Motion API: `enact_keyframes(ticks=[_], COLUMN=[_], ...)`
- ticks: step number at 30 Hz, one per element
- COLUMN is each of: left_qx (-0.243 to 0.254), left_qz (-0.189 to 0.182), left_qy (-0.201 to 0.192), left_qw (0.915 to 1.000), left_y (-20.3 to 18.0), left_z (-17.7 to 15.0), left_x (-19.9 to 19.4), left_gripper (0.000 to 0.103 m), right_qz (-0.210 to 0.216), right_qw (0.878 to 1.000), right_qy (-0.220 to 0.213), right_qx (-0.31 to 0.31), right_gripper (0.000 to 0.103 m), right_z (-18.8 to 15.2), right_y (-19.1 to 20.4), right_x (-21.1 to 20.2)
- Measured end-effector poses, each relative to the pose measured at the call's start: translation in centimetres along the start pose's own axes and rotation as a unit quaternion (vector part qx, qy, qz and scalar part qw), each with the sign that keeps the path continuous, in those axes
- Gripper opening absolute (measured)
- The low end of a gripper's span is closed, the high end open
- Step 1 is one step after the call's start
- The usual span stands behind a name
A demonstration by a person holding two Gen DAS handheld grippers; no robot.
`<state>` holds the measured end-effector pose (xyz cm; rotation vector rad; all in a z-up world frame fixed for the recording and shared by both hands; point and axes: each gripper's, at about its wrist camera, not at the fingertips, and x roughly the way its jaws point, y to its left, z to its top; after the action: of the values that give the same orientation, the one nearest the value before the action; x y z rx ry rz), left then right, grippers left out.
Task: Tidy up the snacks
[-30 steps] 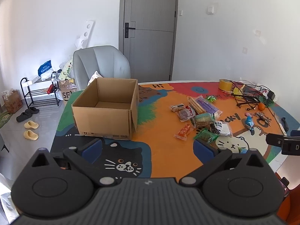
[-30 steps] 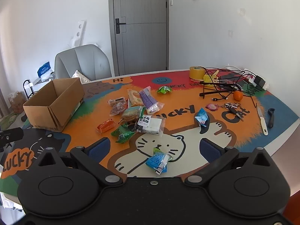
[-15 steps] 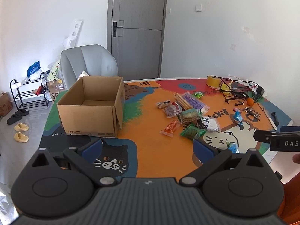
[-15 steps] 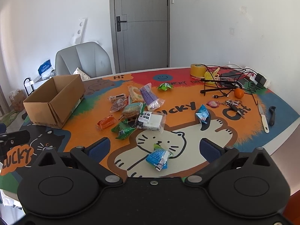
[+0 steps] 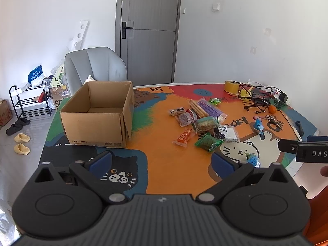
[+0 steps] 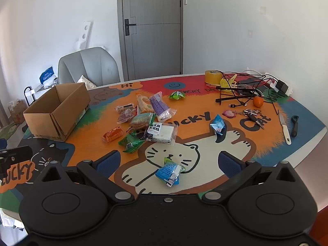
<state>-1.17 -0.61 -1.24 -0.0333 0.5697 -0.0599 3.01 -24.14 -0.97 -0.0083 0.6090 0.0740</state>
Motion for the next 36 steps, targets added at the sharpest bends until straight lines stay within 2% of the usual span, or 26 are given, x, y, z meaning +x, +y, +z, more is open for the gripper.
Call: enact_keyframes(ticks=[19, 32, 36], left_qx=[-0.014, -0.019, 0.0], left_qz=[-0.005, 0.003, 0.003], left_qy=[0.024, 0.016, 0.015], left_qw=[0.9996, 0.9997, 0.9999], left_y=[0.5, 0.6, -0.4], left_z=[-1.5, -1.2, -1.5], left_x=[0.7, 0.9, 1.4], left_gripper=[0.103, 0.103, 0.103], right_qz=[0.001, 0.016, 0.026], right_qw=[1.0, 1.0, 1.0], right_qy=[0.006, 0.005, 0.001], right_qx=[-0.003, 0.003, 0.011], right_gripper=[0.103, 0.103, 0.103], right_z=[-0.5, -1.2, -1.3], right_y=[0.2, -0.4, -1.0], right_x=[0.3, 0.6, 0.9])
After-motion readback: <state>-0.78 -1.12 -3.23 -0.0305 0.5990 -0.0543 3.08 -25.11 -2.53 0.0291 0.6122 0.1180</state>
